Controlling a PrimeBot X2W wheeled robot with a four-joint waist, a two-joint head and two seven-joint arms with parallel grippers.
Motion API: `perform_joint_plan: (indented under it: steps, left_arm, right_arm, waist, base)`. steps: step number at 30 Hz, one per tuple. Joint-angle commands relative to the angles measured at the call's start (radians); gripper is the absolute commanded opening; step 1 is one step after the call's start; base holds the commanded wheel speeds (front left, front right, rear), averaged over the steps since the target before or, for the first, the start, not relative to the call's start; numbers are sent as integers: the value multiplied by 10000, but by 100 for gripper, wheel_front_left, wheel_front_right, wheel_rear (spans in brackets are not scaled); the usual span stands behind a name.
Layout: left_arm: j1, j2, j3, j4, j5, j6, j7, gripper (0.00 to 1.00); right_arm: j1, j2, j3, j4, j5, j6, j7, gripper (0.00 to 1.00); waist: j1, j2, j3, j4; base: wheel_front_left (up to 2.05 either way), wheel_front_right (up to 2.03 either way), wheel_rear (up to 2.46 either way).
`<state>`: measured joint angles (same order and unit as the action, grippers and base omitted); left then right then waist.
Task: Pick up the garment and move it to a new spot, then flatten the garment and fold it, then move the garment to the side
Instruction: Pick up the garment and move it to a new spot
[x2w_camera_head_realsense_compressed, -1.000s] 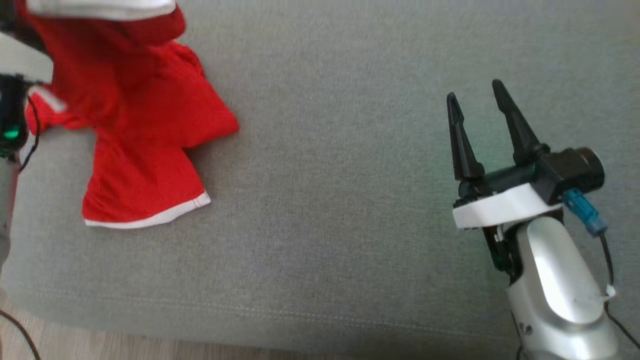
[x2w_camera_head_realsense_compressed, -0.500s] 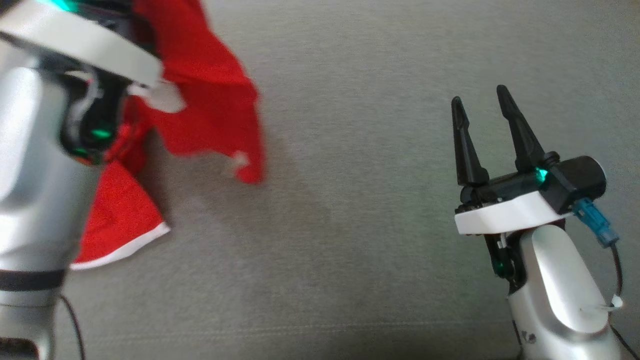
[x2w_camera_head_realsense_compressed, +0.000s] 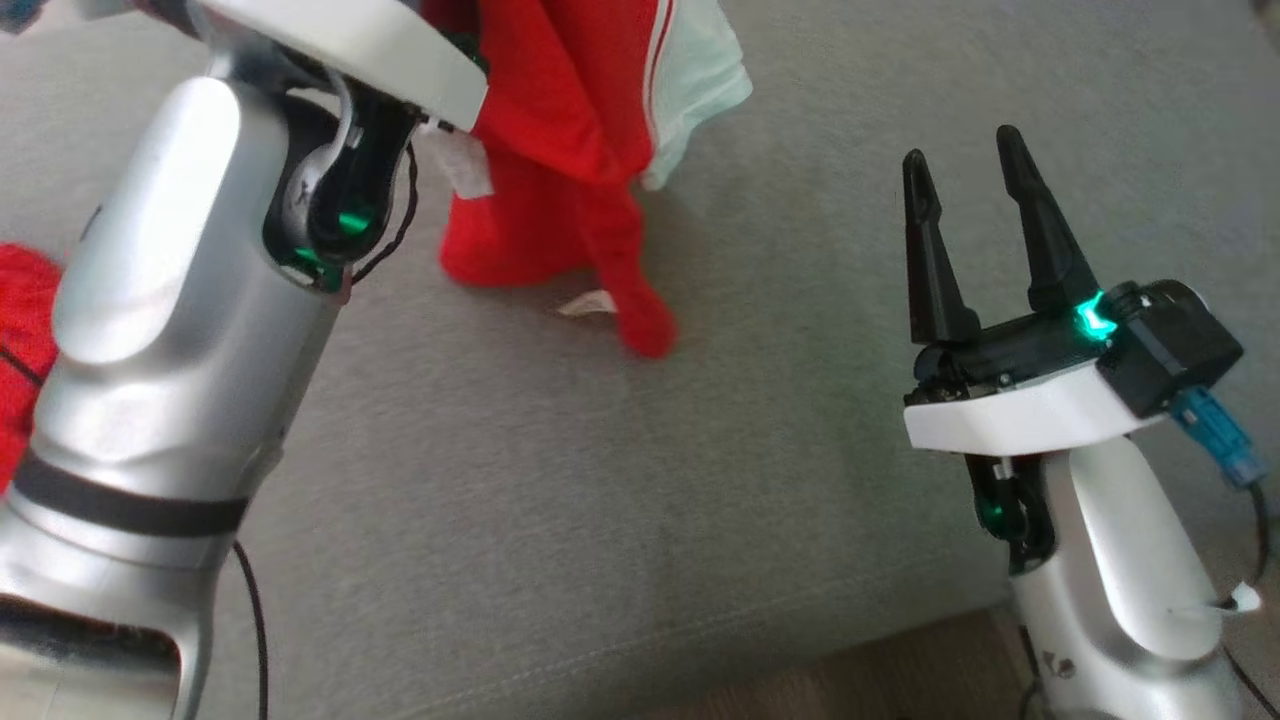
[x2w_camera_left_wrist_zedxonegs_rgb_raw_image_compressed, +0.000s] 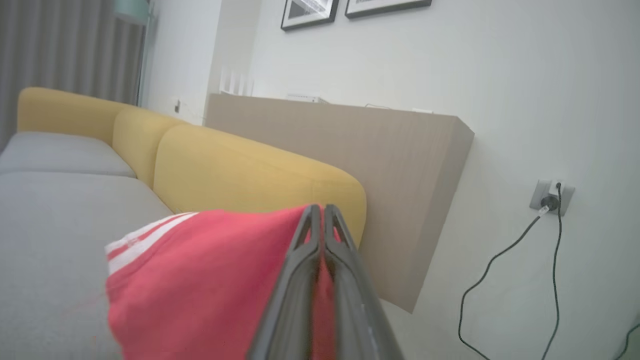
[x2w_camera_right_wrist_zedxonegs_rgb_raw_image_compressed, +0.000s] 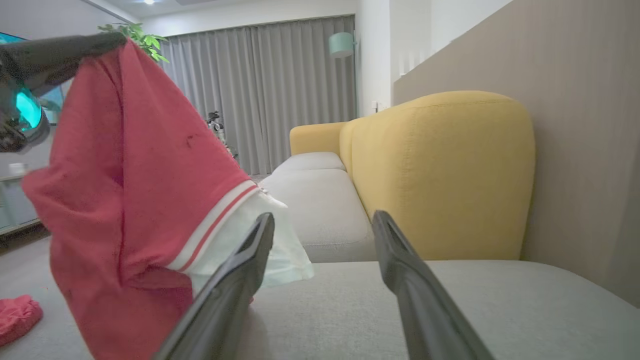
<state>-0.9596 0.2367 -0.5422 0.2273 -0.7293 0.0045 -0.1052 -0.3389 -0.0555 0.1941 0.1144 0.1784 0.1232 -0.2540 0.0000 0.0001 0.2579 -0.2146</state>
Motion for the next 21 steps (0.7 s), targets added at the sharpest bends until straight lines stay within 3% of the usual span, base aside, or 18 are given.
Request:
perform_joint_plan:
  steps: [1, 2, 3, 4, 11, 16, 21]
  left_arm:
    - [-430, 248, 277, 106, 64, 34, -23, 0]
    - [-376, 244, 197, 318, 72, 0, 22, 15]
    - [-305, 281, 44, 543, 129, -72, 119, 68]
    - [-204, 309, -101, 757, 157, -168, 199, 100]
    - [462, 632, -428, 2069, 456, -404, -322, 100]
    - [921, 749, -244, 2452, 389, -446, -964, 100]
    - [1872, 991, 139, 2449, 450, -398, -1462, 100]
  right_arm:
    - [-276, 53, 230, -434, 144, 75, -77, 100]
    - [-265, 53, 233, -470, 177, 75, -77, 100]
    - [-254, 53, 239, -500, 203, 75, -77, 100]
    - [-243, 53, 246, -523, 217, 75, -77, 100]
    - [-132, 53, 181, -465, 135, 75, -78, 100]
    - [-44, 53, -15, -282, -100, 75, -78, 100]
    - [158, 53, -442, -7, -442, 75, -78, 100]
  waist:
    - [0, -1, 370, -542]
    - [0, -1, 417, -612]
    - [0, -1, 467, -669]
    - [0, -1, 511, -711]
    - [0, -1, 526, -483]
    - [0, -1, 247, 73]
    - [0, -1, -185, 1075]
  base:
    - [0, 0, 0]
    - [0, 0, 0]
    - [0, 0, 0]
    - [0, 0, 0]
    - [0, 0, 0]
    - [0, 0, 0]
    - [0, 0, 0]
